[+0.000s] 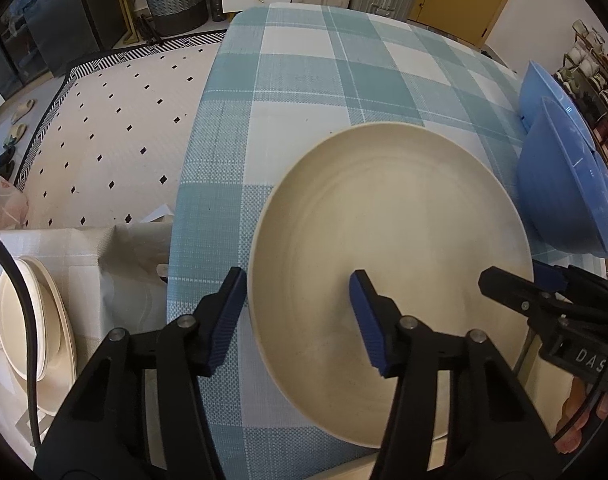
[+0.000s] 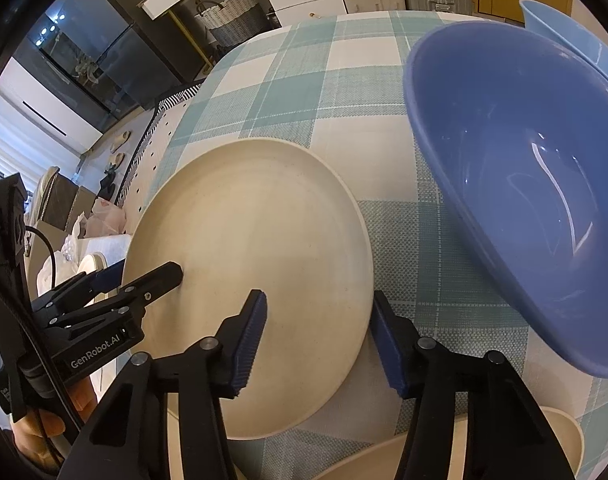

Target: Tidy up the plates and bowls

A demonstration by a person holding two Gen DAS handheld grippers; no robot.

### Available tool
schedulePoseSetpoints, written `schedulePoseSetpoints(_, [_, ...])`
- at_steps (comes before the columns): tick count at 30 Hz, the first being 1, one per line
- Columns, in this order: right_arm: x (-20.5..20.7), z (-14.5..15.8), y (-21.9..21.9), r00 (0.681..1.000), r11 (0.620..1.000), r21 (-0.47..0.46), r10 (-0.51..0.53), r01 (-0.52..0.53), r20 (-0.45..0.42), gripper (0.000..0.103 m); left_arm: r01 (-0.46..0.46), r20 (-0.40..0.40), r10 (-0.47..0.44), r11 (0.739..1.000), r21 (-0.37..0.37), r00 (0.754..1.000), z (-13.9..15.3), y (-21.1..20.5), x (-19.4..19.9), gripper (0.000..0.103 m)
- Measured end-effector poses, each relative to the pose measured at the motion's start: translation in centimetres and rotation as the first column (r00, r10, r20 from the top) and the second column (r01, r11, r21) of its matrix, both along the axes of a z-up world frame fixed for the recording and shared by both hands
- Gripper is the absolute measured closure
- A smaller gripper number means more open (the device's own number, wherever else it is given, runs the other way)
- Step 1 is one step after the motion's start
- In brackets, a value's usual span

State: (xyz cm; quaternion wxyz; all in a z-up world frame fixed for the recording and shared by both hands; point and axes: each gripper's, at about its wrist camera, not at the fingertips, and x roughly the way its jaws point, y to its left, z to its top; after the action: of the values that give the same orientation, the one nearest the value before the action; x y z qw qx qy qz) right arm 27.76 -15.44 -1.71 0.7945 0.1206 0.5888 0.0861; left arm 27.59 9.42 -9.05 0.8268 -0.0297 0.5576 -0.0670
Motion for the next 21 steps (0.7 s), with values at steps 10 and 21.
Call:
schedulePoseSetpoints(10, [-0.2,-0.2,-0.3,0.999,0.999,-0.005,-0.038,0.038,-0.002,0.072,-0.056,-0.023,0.056,0.998,-0.012,0.998,0.2,0.5,0.0,0.074])
schedulePoseSetpoints(21, [-0.6,-0.3,-0.5,0.999,0.998,-0.043,-0.048,0.049,0.006,0.09,-0.09,0.004,0.09,0.996,-0.004,0.996,0.3,1.2,-0.8,0.089])
